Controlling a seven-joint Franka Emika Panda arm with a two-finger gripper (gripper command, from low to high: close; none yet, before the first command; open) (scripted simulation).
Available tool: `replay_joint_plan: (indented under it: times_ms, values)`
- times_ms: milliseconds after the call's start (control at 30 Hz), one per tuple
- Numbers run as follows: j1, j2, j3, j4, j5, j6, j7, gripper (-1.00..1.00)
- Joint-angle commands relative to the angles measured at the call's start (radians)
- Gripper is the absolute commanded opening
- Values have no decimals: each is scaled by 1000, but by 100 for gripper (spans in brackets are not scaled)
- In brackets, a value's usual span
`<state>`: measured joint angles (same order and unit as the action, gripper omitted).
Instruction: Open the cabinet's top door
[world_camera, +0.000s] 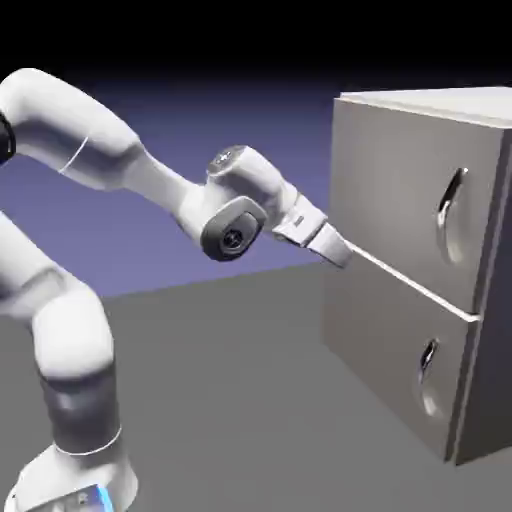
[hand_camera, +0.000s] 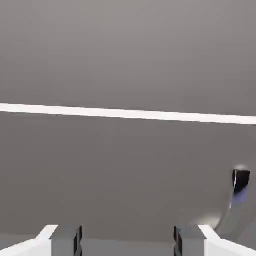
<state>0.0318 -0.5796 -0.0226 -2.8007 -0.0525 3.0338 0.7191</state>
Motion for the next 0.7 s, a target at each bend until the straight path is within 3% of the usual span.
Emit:
replay_joint_plan:
  times_ms: [0, 667]
  values:
    - [16, -8, -19, 8, -44, -3, -18, 0]
    - [344, -168, -393, 162, -913, -56, -382, 0]
